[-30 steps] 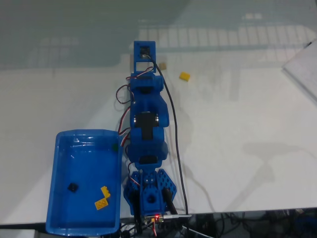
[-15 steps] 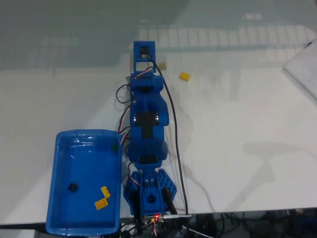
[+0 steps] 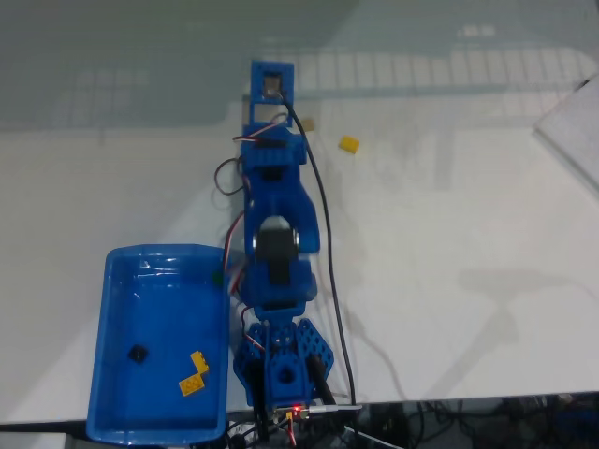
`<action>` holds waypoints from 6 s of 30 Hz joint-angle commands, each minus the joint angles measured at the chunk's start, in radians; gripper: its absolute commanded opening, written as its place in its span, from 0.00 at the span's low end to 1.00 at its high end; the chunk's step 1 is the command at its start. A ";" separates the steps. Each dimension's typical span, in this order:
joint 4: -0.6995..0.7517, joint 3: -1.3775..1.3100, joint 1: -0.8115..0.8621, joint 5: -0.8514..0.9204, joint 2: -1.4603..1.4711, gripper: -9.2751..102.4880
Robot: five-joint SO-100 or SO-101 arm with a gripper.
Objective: Pick up all the lego then put into the bin
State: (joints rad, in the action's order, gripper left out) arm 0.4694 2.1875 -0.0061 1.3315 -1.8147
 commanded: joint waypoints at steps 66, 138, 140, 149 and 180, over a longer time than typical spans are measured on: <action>-0.032 -0.137 0.160 -0.321 0.052 0.33; 0.541 -1.000 0.198 -0.719 0.769 0.22; 0.548 -1.008 0.198 -0.718 0.776 0.20; 0.565 -1.032 0.196 -0.712 0.798 0.09; 0.762 -0.479 -0.448 -0.449 -0.310 0.08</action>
State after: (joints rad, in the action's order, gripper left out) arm 1.1873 1.6966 -0.3252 0.8191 -2.0049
